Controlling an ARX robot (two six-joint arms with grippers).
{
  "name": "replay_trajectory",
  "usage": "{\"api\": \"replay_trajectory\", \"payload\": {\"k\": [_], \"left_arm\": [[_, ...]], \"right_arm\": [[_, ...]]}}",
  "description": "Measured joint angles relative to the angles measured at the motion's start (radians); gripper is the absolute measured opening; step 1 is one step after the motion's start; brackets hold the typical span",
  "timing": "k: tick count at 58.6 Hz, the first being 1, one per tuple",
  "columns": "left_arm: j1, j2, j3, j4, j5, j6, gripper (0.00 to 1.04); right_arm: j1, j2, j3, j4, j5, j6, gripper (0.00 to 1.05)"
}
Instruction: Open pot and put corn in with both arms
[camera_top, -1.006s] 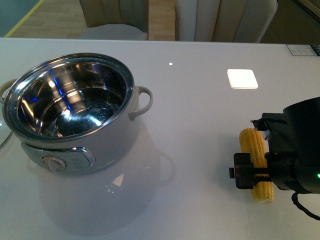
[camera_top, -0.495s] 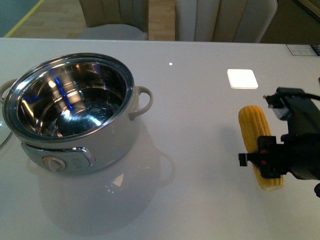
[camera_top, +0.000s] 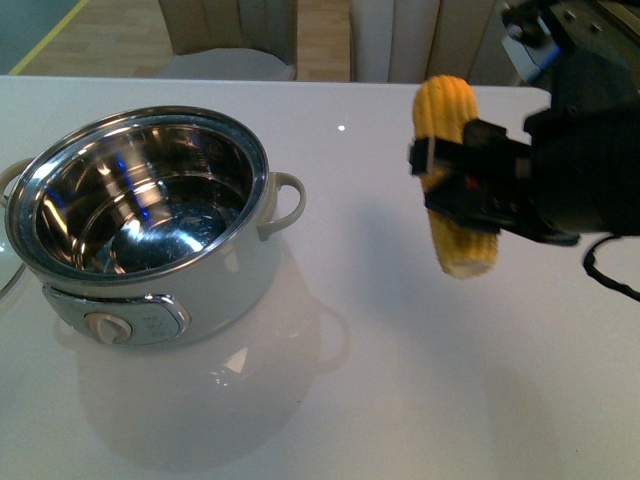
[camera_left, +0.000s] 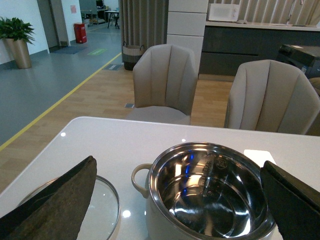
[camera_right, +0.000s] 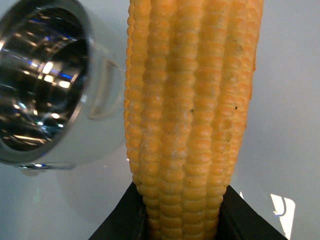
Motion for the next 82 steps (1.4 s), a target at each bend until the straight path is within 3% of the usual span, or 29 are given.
{"api": "replay_trajectory", "payload": {"k": [14, 45, 82], "left_arm": [[0.000, 0.000, 0.000, 0.000, 0.000, 0.000, 0.98], [0.000, 0.000, 0.000, 0.000, 0.000, 0.000, 0.98], [0.000, 0.000, 0.000, 0.000, 0.000, 0.000, 0.98]], "right_arm": [[0.106, 0.120, 0.212, -0.056, -0.038, 0.124, 0.20], [0.200, 0.424, 0.606, -0.191, -0.084, 0.292, 0.20], [0.237, 0.597, 0.735, -0.282, -0.099, 0.329, 0.19]]}}
